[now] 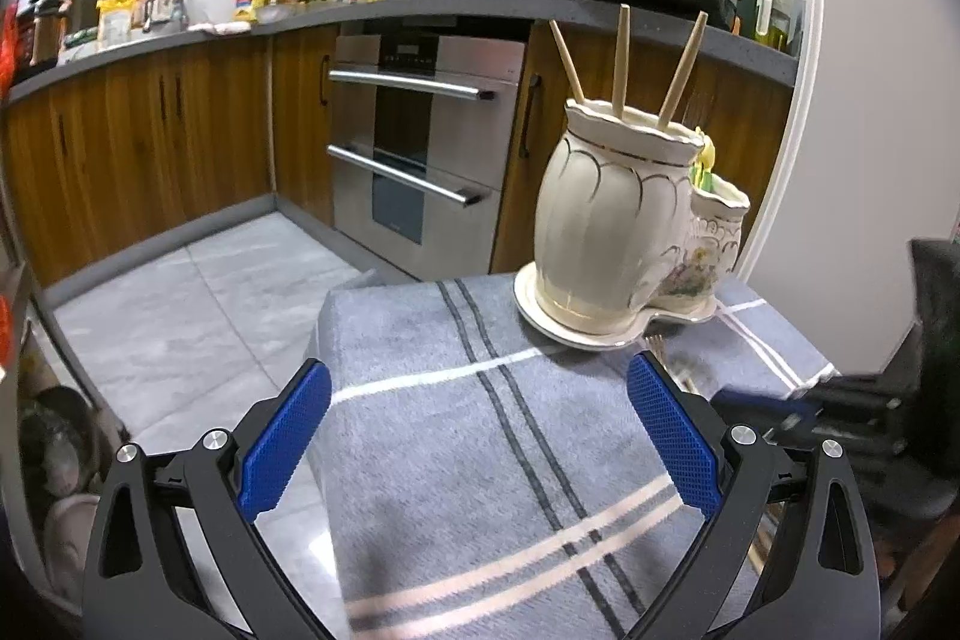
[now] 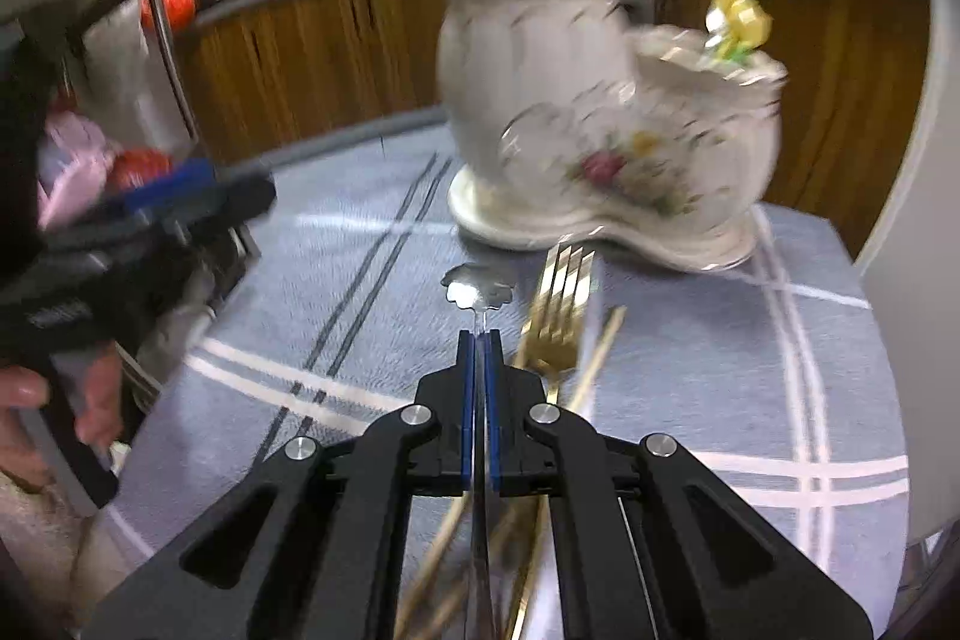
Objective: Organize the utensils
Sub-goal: 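Grasp a wooden chopstick with the left tool while the right tool lifts the silver spoon, then carry the chopstick up toward the tall cup while the right tool carries the spoon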
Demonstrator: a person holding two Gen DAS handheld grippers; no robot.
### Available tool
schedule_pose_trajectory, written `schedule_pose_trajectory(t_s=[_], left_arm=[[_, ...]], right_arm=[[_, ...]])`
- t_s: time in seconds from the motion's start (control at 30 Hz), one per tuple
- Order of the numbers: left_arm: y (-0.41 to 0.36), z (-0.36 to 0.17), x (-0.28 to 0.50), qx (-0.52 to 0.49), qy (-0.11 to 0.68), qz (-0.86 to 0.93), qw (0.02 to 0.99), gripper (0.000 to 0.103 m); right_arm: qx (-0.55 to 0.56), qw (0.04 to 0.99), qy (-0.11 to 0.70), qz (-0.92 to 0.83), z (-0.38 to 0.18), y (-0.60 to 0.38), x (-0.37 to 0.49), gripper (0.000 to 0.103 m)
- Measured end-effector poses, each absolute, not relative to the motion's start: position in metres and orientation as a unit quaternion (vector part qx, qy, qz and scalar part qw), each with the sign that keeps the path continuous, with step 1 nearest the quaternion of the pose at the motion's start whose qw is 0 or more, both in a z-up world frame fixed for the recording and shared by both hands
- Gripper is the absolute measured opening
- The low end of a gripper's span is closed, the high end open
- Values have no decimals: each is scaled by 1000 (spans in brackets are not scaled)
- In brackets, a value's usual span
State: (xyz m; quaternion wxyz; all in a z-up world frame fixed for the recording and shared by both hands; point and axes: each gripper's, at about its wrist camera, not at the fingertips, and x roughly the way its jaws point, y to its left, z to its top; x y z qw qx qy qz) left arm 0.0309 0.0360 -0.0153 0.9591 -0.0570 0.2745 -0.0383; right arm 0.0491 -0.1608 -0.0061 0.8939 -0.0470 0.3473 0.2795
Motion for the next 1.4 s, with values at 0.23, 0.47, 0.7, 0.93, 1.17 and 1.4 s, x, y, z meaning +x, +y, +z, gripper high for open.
schedule_pose_trajectory(t_s=[0.23, 0.47, 0.7, 0.93, 1.17, 1.4], left_arm=[[1, -28, 36, -57, 344, -59, 935, 98], [-52, -44, 40, -13, 397, -73, 915, 82], [-77, -57, 46, 14, 437, -67, 897, 47], [-96, -60, 44, 8, 452, -86, 888, 43], [-108, -63, 49, 45, 447, -59, 891, 25], [-88, -61, 51, 42, 450, -55, 890, 6]], right_arm=[[-9, 906, 319, 277, 7, -201, 52, 3], [13, 906, 312, 285, 3, -216, 46, 3], [31, 908, 302, 289, 10, -230, 44, 3], [36, 909, 297, 291, 12, -233, 43, 3], [38, 911, 289, 292, 15, -235, 39, 3], [44, 912, 286, 291, 15, -238, 39, 3]])
